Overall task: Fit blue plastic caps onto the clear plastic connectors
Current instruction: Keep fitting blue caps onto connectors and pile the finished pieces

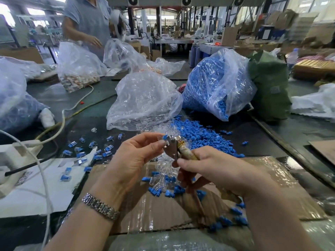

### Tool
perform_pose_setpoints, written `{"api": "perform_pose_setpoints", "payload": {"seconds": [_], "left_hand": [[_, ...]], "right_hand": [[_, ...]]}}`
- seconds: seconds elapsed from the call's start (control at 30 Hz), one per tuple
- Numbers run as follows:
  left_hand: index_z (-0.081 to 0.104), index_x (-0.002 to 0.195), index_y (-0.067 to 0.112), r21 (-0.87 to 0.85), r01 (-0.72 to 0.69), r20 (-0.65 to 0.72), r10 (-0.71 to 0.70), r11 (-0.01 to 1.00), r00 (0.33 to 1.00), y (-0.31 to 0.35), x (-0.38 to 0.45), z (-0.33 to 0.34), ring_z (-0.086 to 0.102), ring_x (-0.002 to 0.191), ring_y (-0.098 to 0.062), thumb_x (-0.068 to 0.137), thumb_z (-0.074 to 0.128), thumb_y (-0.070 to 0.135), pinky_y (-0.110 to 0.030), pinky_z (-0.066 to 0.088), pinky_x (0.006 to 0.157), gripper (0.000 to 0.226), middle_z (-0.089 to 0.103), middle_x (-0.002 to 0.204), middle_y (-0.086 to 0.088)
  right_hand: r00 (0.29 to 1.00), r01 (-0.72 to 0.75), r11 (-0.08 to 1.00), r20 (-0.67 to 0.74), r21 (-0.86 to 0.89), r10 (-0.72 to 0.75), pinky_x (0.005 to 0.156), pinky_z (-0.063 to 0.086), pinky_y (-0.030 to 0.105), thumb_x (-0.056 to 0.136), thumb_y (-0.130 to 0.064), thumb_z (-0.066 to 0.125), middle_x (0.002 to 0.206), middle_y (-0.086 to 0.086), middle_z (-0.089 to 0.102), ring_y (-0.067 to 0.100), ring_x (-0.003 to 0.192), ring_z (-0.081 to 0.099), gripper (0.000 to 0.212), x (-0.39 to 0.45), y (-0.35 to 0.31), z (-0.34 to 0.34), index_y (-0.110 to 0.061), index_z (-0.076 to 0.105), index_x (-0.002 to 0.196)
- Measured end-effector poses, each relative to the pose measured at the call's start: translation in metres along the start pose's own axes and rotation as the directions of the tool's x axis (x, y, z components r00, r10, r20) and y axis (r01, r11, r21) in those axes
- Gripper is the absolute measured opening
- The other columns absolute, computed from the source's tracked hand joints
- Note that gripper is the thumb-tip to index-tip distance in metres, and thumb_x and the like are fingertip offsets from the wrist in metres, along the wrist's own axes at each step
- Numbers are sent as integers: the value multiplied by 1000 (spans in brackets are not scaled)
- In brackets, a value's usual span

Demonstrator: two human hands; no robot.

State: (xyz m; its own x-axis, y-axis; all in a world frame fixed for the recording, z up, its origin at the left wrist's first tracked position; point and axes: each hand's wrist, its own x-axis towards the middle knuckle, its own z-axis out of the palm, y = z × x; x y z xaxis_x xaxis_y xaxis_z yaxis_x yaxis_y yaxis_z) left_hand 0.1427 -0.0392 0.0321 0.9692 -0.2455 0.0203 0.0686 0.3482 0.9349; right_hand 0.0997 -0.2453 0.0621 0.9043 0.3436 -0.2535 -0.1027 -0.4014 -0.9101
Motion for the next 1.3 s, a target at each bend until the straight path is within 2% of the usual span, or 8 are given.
{"api": "perform_pose_setpoints", "payload": {"seconds": [0.23,0.43,0.73,0.83,0.9,0.97,1.1,1.3], "left_hand": [[79,100,14,190,-45,-6,47,981,999,-6,0,-2,68,112,-37,68,85,23,-54,50,104,33,75,109,-16],[80,98,23,376,-95,-10,106,922,994,-5,0,-4,72,105,-26,77,78,23,-45,54,98,22,78,104,-7],[77,90,29,525,-188,-154,309,830,938,8,-3,-20,72,85,-13,83,79,18,-23,58,74,13,76,91,1],[69,87,23,856,63,-358,503,512,787,12,-3,-32,64,86,-21,85,73,11,-38,53,75,13,67,91,-2],[68,89,21,942,223,-333,612,251,717,16,-4,-35,56,99,-31,82,68,9,-46,48,85,14,56,97,-4],[70,94,22,969,177,-244,609,170,754,16,-5,-33,53,104,-31,81,67,5,-47,47,90,22,53,100,-3],[74,102,27,984,-6,-62,374,178,925,0,-2,-18,57,80,1,91,65,11,-10,41,62,21,62,95,11],[70,121,30,1000,0,-7,254,27,967,-23,10,-17,51,95,-3,97,64,32,-23,44,82,24,64,111,11]], "right_hand": [[999,-5,993,-39,-114,0,89,57,56,103,-34,55,86,11,74,35,90,73,40,0,-2,7,5,64,107],[994,-21,986,-110,-165,3,69,59,41,102,-45,54,63,2,66,16,56,65,43,9,2,14,-9,65,82],[991,67,995,-120,77,-57,63,59,36,87,-65,54,77,4,71,22,71,72,60,-1,2,-15,-9,71,101],[906,14,993,-418,-114,-60,64,57,47,96,-58,54,69,1,62,17,63,63,53,0,9,-29,-6,63,90],[829,-151,933,-556,-328,-61,60,45,42,96,-57,55,73,1,59,19,65,56,48,5,14,-33,-11,55,82],[793,-306,840,-608,-449,-36,59,38,37,95,-56,56,86,4,58,22,75,55,42,10,19,-32,-16,50,82],[760,-496,678,-649,-542,37,91,49,47,92,-56,62,114,12,53,34,109,51,43,21,29,-28,-16,51,99],[745,-560,622,-661,-547,88,100,45,50,91,-53,64,130,15,48,35,122,44,53,29,37,-27,-13,51,122]]}}
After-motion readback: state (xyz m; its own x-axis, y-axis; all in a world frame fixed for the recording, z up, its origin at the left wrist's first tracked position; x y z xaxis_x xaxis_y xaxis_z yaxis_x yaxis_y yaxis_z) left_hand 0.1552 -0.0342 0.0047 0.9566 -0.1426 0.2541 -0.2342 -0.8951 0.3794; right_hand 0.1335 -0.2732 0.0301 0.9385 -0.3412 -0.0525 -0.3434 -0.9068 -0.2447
